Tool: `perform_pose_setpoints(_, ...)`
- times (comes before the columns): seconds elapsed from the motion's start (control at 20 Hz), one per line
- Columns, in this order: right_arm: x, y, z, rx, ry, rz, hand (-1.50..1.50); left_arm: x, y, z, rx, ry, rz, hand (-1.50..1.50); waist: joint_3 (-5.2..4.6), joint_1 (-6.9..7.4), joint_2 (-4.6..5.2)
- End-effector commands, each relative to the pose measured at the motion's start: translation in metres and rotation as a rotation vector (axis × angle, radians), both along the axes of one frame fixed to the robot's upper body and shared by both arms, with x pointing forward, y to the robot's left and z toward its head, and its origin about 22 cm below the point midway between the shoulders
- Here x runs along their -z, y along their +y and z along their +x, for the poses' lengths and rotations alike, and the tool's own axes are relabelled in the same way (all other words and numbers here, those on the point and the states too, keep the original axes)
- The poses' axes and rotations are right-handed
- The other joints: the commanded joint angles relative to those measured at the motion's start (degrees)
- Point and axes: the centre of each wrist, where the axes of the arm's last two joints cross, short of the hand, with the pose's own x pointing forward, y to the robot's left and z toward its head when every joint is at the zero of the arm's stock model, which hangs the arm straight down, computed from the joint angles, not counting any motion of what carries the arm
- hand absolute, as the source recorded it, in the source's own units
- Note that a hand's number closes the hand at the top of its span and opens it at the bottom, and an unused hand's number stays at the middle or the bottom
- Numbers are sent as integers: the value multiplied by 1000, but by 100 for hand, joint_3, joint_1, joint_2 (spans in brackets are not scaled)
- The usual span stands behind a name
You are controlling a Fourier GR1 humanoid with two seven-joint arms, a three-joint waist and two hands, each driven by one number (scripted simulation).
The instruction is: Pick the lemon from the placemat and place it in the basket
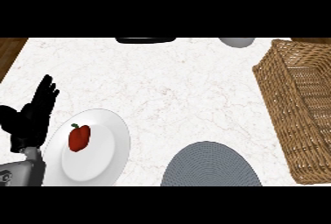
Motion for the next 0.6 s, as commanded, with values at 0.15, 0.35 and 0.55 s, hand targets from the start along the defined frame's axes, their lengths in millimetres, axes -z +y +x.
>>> perform_pose_setpoints(0.15, -60, -49, -56, 28, -70, 266, 150, -1, 0, -9, 16, -9, 15, 0, 39, 132, 79)
perform_pose_setpoints(0.35, -115, -65, -67, 68, -152, 202, 150, 3, -9, 2, 18, -2, 8, 0, 29, 60, 96)
perform_pose_setpoints(0.55, -157, -68, -56, 158, -162, 196, 150, -13, -2, 5, 44, -8, 7, 0, 34, 216, 107)
